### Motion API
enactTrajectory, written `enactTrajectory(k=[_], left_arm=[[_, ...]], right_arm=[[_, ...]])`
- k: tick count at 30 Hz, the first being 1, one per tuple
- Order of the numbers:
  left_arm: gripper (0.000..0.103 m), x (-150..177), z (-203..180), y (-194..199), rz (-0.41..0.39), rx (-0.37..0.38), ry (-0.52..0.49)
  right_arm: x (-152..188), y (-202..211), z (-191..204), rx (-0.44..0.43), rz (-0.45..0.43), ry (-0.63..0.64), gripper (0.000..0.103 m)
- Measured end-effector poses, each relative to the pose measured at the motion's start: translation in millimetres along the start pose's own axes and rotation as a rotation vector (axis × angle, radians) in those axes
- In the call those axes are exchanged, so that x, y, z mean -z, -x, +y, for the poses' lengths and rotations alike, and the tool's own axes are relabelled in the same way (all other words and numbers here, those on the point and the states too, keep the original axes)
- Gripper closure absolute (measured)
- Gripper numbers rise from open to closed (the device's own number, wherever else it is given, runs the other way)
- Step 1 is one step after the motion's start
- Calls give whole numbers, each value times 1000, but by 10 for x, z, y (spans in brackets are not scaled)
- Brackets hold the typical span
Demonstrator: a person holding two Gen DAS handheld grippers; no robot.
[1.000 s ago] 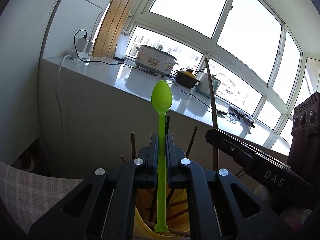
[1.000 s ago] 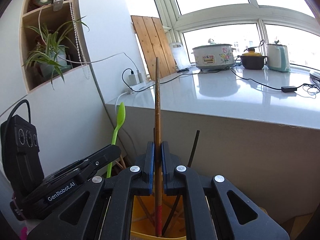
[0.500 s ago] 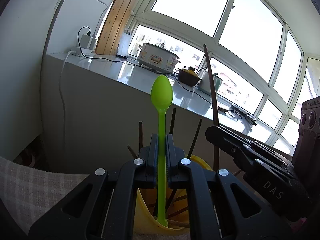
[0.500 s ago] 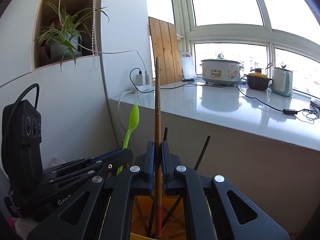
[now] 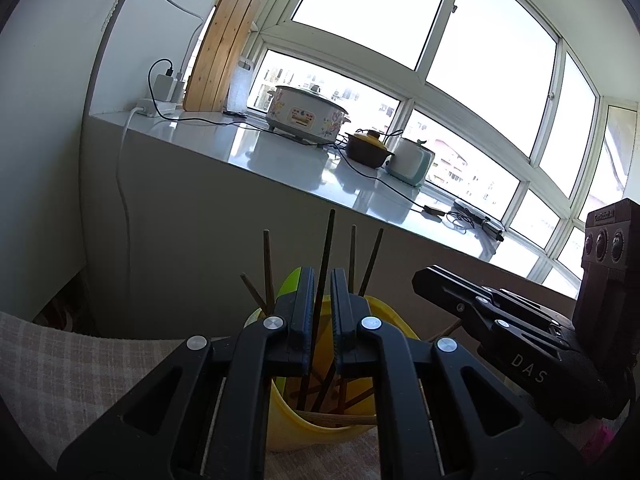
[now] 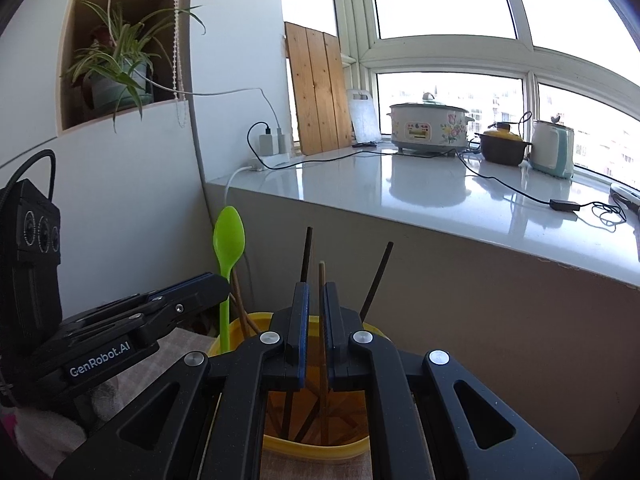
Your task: Organize utensils
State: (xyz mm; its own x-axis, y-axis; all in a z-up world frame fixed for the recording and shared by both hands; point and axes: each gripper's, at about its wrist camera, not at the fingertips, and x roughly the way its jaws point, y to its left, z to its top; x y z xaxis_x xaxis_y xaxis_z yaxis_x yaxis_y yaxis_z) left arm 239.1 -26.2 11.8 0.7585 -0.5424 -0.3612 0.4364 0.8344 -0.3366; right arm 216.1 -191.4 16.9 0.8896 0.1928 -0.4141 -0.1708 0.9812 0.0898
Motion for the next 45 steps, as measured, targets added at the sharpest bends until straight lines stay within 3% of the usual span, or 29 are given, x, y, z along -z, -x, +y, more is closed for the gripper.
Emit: enactTrajectory(k=[19,22,27,31,36,38,41,45], left_arm=[[97,210,-171,613,-15,-60,-63],[90,279,-206,710,-12,-78,-83],[89,416,-271,866,-8,-86,-103],[66,555,-291,1008,-15,-119,-109],[60,730,-265,1120,-3,-152,-100],[43,791,-262,1151,6,-164,-97],[29,843,-265,1199,6,-186,-91],[16,873,-281,1245,18,-204,-87]], right_arm=[[250,387,49,-14,59,-29,98],[309,446,82,-16,67,-26,98],[419,528,124,-20,84,-29,98],[510,588,123,-5,93,-33,98],[641,659,116,23,101,-33,98],[696,668,95,23,113,-49,97],[779,691,39,18,127,-90,96],[847,760,-36,27,122,-131,70]])
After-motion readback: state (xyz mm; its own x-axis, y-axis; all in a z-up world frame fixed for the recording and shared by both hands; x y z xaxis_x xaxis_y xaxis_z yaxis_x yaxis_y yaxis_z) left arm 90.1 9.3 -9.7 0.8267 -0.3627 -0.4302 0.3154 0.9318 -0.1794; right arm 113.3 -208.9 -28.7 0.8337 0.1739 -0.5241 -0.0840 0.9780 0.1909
